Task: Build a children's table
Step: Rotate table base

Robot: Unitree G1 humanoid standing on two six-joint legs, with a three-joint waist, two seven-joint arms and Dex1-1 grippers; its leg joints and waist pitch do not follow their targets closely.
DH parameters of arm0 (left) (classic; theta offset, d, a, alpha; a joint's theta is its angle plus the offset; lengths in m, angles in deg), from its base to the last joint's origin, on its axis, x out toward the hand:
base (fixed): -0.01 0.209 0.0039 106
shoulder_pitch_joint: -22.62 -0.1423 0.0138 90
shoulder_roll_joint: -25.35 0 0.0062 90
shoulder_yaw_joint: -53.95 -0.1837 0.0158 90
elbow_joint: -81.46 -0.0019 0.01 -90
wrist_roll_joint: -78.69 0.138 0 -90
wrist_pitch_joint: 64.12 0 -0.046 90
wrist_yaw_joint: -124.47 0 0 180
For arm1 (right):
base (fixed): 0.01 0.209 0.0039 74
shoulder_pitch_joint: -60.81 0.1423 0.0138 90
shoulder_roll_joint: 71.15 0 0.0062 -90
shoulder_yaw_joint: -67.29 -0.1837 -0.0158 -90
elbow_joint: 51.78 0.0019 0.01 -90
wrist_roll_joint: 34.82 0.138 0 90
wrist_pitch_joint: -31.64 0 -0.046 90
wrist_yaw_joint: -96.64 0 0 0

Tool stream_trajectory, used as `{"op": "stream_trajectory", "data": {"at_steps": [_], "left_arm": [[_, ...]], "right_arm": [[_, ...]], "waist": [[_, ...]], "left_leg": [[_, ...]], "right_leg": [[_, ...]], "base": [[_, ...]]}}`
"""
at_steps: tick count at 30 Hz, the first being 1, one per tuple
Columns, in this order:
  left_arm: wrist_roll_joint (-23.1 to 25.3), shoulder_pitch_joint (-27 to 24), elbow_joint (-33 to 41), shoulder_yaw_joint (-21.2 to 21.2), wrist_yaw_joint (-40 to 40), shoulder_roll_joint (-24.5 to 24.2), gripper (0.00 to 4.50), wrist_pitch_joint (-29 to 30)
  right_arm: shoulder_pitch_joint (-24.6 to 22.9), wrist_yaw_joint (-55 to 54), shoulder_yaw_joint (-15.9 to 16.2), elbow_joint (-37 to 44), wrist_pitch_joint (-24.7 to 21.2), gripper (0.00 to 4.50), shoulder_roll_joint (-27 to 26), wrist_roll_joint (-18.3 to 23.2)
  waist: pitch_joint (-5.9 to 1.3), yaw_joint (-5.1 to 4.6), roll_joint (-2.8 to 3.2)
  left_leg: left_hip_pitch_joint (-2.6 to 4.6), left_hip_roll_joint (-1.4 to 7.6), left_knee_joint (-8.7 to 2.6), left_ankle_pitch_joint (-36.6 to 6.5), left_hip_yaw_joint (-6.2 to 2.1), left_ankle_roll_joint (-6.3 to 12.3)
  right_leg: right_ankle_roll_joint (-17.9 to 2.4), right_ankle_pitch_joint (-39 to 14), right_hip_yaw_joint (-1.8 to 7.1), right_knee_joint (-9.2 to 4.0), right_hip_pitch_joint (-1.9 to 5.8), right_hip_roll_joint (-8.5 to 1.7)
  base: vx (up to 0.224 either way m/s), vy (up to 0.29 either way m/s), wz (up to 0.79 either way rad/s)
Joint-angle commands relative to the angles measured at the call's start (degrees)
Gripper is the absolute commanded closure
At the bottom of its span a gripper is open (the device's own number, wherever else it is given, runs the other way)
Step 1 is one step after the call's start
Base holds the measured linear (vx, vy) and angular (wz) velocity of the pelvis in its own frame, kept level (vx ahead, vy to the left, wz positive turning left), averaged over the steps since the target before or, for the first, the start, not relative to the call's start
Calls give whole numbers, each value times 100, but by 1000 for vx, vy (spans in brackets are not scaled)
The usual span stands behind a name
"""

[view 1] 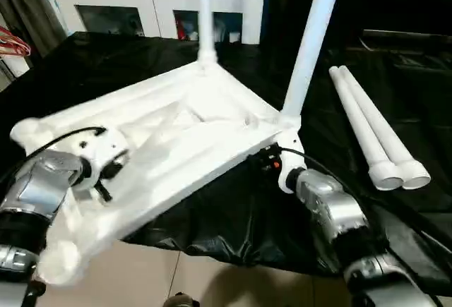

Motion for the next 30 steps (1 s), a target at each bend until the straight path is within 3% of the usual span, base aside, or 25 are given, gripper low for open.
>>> {"op": "stream_trajectory", "data": {"at_steps": [1, 6, 9, 14, 18, 22, 24, 26, 30], "left_arm": [[-120, -146, 95, -421, 748, -32, 450, 51], [-423, -147, 484, -635, 1527, -39, 450, 45], [-533, -82, 595, -689, 1653, 78, 450, 147], [-550, 365, 397, -835, 1674, 674, 450, 74], [-461, 882, -244, -838, 1219, 1272, 450, -206], [-209, 1563, -1387, -795, 321, 1883, 450, -706], [-123, 1736, -1695, -767, -6, 2011, 450, -852], [-36, 1982, -2133, -707, -488, 2156, 450, -1049], [62, 2332, -2786, -560, -1437, 2294, 450, -1316]], "right_arm": [[166, -29, -23, -192, 118, 300, -58, -63], [286, -37, -48, -398, 230, 345, -52, -67], [332, -29, -61, -498, 293, 379, -42, -69], [407, -13, -112, -722, 495, 407, -52, -104], [371, -3, -129, -663, 529, 444, -6, -135], [377, -17, -186, -594, 591, 444, 139, -157], [382, -24, -220, -563, 608, 444, 185, -159], [369, -23, -255, -459, 591, 444, 256, -178], [315, -24, -321, -250, 550, 444, 388, -174]], "waist": [[-407, 0, 101], [-378, 9, 116], [-380, 0, 131], [-387, 7, 169], [-404, 22, 147], [-436, 14, 151], [-445, 14, 121], [-460, 21, 139], [-459, 21, 121]], "left_leg": [[99, 154, -404, -1508, -87, -200], [131, 158, -434, -1774, -78, -243], [131, 157, -430, -1752, -73, -251], [134, 142, -410, -1762, -70, -233], [120, 124, -383, -1633, -61, -178], [74, 105, -349, -1351, -69, -98], [52, 85, -328, -1193, -63, -41], [50, 82, -301, -1054, -63, 21], [45, 77, -293, -1054, -63, 95]], "right_leg": [[-1206, -804, 285, -352, 289, -483], [-1152, -1322, 300, -399, 287, -502], [-1198, -1225, 292, -386, 285, -479], [-1186, -1268, 290, -402, 303, -477], [-1154, -1186, 279, -408, 333, -471], [-1112, -896, 264, -391, 376, -461], [-1118, -727, 255, -382, 395, -447], [-1140, -482, 247, -372, 401, -435], [-1135, -573, 228, -383, 407, -433]], "base": [[0, 0, 0], [0, 0, 0], [0, 0, 0], [0, 0, 0], [0, 0, 0], [0, 0, 0], [0, 0, 0], [0, 0, 0], [0, 0, 0]]}}
